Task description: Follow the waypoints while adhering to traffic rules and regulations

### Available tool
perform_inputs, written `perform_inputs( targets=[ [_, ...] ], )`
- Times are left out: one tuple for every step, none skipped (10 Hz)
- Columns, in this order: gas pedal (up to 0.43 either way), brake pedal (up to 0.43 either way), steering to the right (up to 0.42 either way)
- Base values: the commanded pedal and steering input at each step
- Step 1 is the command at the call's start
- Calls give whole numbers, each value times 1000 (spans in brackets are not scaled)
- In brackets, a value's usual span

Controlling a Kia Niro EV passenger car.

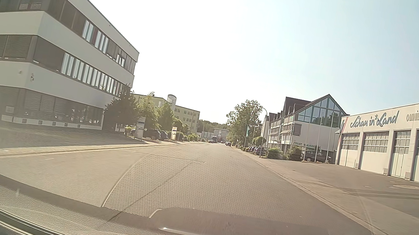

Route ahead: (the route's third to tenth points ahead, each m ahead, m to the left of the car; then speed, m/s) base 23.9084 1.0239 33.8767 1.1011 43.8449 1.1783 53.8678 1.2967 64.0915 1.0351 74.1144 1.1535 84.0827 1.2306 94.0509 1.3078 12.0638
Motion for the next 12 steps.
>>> perform_inputs(
  targets=[
    [59, 18, 0],
    [59, 18, -1],
    [59, 18, 0],
    [59, 18, 0],
    [47, 18, 0],
    [47, 18, 0],
    [47, 18, 0],
    [47, 18, 0],
    [47, 18, 0],
    [47, 18, 0],
    [47, 18, 0],
    [39, 18, 0]
  ],
)
